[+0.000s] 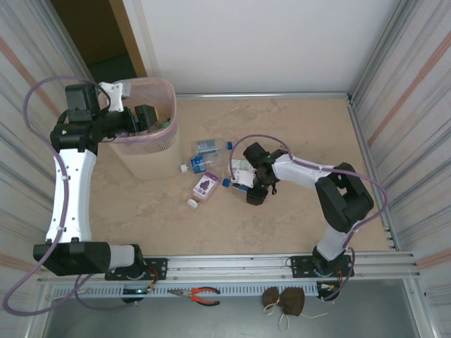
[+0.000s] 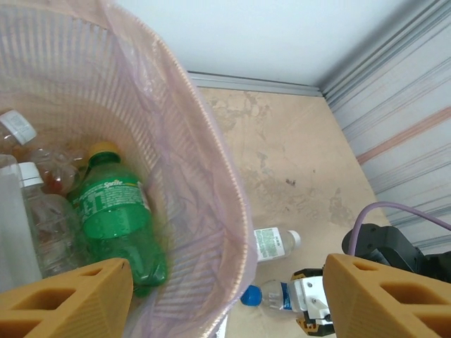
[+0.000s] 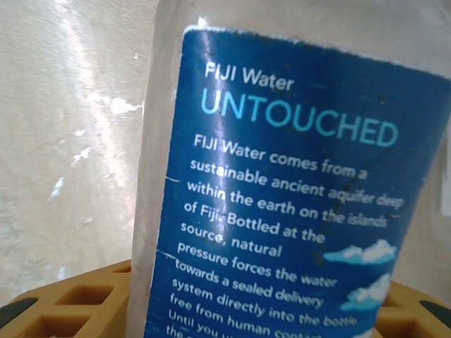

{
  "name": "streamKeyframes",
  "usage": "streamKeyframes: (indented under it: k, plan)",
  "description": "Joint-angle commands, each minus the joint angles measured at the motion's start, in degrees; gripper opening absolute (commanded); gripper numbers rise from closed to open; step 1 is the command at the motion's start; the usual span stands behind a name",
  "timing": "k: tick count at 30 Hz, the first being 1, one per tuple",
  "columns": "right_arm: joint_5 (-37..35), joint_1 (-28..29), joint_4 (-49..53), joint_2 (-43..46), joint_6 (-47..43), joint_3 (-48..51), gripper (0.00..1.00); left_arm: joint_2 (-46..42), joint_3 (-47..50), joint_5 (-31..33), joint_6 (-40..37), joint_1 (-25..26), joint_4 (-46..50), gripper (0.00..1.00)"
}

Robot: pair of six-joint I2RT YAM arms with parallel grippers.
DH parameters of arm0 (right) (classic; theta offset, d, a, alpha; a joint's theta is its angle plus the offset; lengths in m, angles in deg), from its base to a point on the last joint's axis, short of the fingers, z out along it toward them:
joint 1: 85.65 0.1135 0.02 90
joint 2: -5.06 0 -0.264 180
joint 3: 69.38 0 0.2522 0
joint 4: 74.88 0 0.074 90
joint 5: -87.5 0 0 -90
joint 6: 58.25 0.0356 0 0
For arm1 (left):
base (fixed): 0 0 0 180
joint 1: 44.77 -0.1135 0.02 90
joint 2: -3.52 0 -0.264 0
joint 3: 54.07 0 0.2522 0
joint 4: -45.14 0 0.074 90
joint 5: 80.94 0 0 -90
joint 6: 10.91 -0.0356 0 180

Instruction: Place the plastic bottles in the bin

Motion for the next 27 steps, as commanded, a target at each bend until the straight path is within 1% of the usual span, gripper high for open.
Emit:
streamKeyframes:
  k: [1,4,9,11,13,16,19,22,27]
  plan:
    - [3.61,0.17,1.4,6.43,3.4,0.89,0.44,-2.42,1.0,-4.7,1.59,-0.23,-4.67,0.72]
    - [6.73,-0.04,0.33,10.97,5.42,1.36,0.44,-4.21,3.72,-8.98,3.86,-0.28,-10.98,0.71]
    - [12.3,-0.88,-3.85,18.75,9.84,1.55,0.44,-8.3,11.1,-16.38,11.62,-0.13,-28.93,0.71]
    - [14.94,-1.37,-6.34,21.94,11.91,1.57,0.44,-9.48,13.47,-17.43,14.38,0.42,-35.32,0.71]
    - [17.14,-1.76,-8.99,24.68,14.05,1.55,0.44,-10.15,14.69,-17.97,15.43,1.56,-39.42,0.71]
    - [20.16,-2.02,-14.21,28.64,17.69,1.92,0.44,-10.64,15.07,-18.15,15.28,4.62,-42.96,0.72]
    - [22.85,-2.21,-20.52,32.09,22.1,2.58,0.44,-11.0,15.49,-18.84,13.96,8.85,-47.0,0.74]
    - [25.88,-2.24,-26.88,35.03,26.77,3.11,0.44,-11.63,16.02,-18.79,11.23,13.66,-50.45,0.78]
    - [28.98,-2.07,-36.52,38.81,33.26,3.51,0.44,-11.62,15.25,-18.32,5.4,21.35,-51.85,0.83]
